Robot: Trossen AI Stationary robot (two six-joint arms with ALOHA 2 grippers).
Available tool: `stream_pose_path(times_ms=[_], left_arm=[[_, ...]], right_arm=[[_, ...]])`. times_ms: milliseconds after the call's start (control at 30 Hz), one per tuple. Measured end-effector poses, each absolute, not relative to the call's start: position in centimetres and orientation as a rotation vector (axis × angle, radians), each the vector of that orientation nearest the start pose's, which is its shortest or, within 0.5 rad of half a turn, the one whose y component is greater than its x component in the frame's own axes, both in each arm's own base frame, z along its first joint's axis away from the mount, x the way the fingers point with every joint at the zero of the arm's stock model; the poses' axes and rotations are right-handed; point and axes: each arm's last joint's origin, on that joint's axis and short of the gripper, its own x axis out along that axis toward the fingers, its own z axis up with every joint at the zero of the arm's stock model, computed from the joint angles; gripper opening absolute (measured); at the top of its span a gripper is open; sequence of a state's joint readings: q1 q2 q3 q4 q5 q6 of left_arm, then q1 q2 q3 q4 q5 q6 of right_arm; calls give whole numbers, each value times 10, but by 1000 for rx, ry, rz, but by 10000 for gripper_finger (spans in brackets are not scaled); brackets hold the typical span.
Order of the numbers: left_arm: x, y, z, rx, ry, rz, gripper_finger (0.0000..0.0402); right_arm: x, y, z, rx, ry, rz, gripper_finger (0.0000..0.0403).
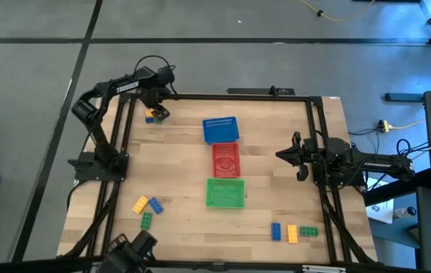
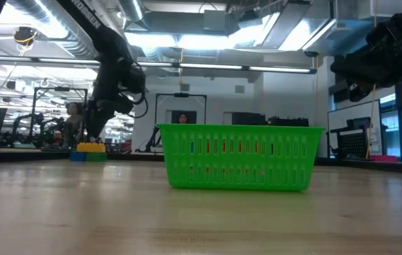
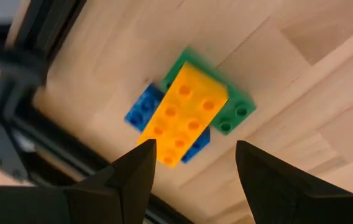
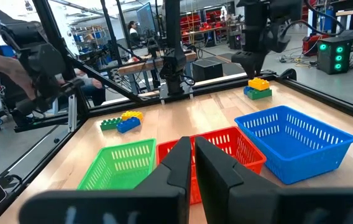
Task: Sort & place blocks by color
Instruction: Put the top yellow game piece into the green basket
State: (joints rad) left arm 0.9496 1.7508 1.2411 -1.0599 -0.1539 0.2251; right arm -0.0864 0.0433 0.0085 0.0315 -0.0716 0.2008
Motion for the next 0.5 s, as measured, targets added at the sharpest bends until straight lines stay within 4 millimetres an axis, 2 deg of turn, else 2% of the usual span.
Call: stream_pose_path(times_ms=[500], left_arm=[[177, 259, 199, -262, 1618, 457, 214]], right_arm=[[100, -7, 166, 201, 1, -15, 26]])
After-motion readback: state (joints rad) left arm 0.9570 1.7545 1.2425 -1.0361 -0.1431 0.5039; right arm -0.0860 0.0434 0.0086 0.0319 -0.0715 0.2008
